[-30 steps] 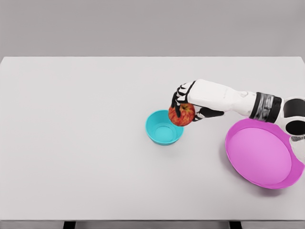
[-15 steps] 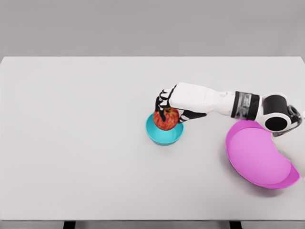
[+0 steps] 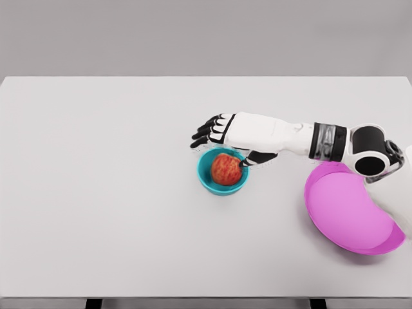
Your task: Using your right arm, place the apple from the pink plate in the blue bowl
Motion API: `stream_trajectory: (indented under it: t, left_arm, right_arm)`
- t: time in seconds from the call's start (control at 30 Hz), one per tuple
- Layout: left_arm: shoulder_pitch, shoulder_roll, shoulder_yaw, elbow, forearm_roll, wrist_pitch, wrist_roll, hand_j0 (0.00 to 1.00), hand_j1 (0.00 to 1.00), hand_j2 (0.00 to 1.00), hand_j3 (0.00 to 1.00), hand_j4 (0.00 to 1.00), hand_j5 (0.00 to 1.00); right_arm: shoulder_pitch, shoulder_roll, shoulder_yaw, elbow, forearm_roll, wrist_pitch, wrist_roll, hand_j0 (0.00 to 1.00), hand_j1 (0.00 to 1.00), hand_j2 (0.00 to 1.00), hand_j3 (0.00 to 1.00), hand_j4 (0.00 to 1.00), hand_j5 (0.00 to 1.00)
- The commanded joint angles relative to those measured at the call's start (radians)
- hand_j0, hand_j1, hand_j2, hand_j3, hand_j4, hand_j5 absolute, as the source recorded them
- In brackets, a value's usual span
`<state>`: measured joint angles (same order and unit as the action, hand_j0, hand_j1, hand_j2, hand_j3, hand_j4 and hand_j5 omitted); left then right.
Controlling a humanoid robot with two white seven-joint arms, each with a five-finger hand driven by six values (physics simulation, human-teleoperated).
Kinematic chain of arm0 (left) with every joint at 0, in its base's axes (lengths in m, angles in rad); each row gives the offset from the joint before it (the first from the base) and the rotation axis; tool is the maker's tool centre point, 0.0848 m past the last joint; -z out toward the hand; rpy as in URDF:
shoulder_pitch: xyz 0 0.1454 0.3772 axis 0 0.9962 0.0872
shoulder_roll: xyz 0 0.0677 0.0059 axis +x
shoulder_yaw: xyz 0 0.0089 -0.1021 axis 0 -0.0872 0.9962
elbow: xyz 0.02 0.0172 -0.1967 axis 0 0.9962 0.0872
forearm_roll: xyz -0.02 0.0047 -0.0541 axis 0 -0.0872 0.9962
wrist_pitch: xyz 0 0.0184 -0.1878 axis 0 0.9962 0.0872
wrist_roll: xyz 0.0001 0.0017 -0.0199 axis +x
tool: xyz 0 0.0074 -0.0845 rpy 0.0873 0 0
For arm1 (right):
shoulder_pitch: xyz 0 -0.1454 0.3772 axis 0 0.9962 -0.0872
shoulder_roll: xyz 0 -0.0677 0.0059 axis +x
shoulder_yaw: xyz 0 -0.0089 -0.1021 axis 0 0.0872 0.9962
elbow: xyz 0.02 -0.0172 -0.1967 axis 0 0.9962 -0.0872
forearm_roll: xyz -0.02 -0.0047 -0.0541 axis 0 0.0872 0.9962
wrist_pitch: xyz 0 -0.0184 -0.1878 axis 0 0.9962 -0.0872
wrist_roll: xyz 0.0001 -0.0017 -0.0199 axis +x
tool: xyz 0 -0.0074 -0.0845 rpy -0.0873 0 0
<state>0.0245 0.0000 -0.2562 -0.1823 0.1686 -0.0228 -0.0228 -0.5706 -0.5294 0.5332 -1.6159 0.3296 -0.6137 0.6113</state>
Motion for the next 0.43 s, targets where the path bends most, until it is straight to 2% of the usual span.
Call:
stream_trajectory:
  t: [0.0,0.07,0.1,0.13,0.17,0.23,0.33,0.4]
  left_arm:
    - [0.0,0.0,0.0,0.0,0.0,0.0,0.0,1.0,1.0,1.0,1.0,1.0,1.0]
    - [0.0,0.0,0.0,0.0,0.0,0.0,0.0,1.0,1.0,1.0,1.0,1.0,1.0]
    - [0.0,0.0,0.0,0.0,0.0,0.0,0.0,1.0,1.0,1.0,1.0,1.0,1.0]
    - [0.0,0.0,0.0,0.0,0.0,0.0,0.0,1.0,1.0,1.0,1.0,1.0,1.0]
    - [0.0,0.0,0.0,0.0,0.0,0.001,0.0,1.0,1.0,1.0,1.0,1.0,1.0]
    - [0.0,0.0,0.0,0.0,0.0,0.001,0.0,1.0,1.0,1.0,1.0,1.0,1.0]
    - [0.0,0.0,0.0,0.0,0.0,0.0,0.0,1.0,1.0,1.0,1.0,1.0,1.0]
    - [-0.002,0.0,-0.006,0.0,-0.001,0.0,0.0,1.0,1.0,1.0,1.0,1.0,1.0]
  right_arm:
    - [0.0,-0.012,-0.009,-0.033,-0.015,0.003,0.0,1.0,1.0,1.0,1.0,1.0,1.0]
    - [0.034,-0.107,-0.232,-0.079,-0.038,0.003,0.0,1.0,1.0,1.0,1.0,1.0,1.0]
    - [0.161,-0.104,-0.425,-0.085,-0.049,0.003,0.0,1.0,1.0,1.0,1.0,1.0,1.0]
    - [0.23,-0.081,-0.59,-0.125,-0.073,0.003,0.0,1.0,1.0,1.0,1.0,1.0,1.0]
    - [0.262,-0.08,-0.642,-0.125,-0.109,0.003,0.0,1.0,1.0,1.0,1.0,1.0,1.0]
    - [0.322,-0.092,-0.673,-0.116,-0.112,0.003,0.0,1.0,1.0,1.0,1.0,1.0,1.0]
    - [0.388,-0.093,-0.693,-0.114,-0.112,0.003,0.0,1.0,1.0,1.0,1.0,1.0,1.0]
    - [0.405,-0.089,-0.693,-0.113,-0.112,0.003,0.0,1.0,1.0,1.0,1.0,1.0,1.0]
